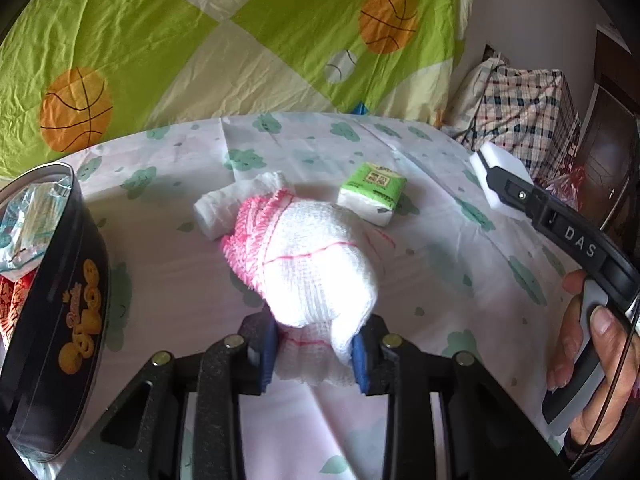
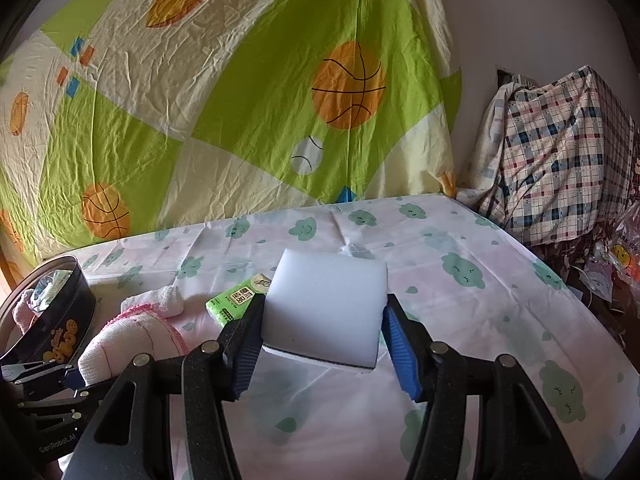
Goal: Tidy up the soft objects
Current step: 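Grasp the pink-edged white cloth with the left gripper and lift it, then carry the cloth with the left gripper over the tin while the right carries the sponge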
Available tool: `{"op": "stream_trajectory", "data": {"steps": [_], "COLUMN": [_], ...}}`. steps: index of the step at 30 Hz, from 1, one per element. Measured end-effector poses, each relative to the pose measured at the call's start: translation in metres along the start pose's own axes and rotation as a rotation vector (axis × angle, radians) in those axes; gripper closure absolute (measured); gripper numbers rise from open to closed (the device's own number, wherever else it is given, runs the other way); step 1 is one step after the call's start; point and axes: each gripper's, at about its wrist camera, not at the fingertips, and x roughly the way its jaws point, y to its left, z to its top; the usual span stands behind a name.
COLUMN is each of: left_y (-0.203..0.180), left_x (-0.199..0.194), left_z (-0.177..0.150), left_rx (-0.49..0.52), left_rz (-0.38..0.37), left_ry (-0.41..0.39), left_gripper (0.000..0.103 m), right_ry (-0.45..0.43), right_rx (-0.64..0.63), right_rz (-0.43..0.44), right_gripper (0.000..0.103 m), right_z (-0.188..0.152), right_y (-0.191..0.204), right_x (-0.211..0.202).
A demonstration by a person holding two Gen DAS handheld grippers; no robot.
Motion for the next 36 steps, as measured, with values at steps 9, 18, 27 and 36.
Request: {"op": "stream_trajectory", "data": {"steps": [9,18,27,36], "left_y": [0.021,0.033,0.046,0.053], "left_x": [-0.025,-0.043,-0.060,-0.070], "left_z": [-0.006,-0.013,-0.020,-0.025], "left_rx": [-0.036,-0.059,-0.088,-0.101], "left_rz": [0.023,0.048,0.049,0.034], "left_ry": [-0.103,-0.175,-0.242,-0.278], "left_gripper": [0.076,0.076,0.076,0.076], "right_ry": [-0.033,-0.055,-0.056,-0.080], "right_rx": [-0.013,-0.042,-0.062,-0.050], "right_rz": [0.062,0.075,0.092,0.077], "right_gripper": [0.044,0.044,0.044,0.044], "right_z": [-0.003,-0.009,-0.013,-0.016], "right_y": [0.024,0.050,0.076,0.084], "right_x": [-0.008,-0.015,-0.019,-0.024]}}
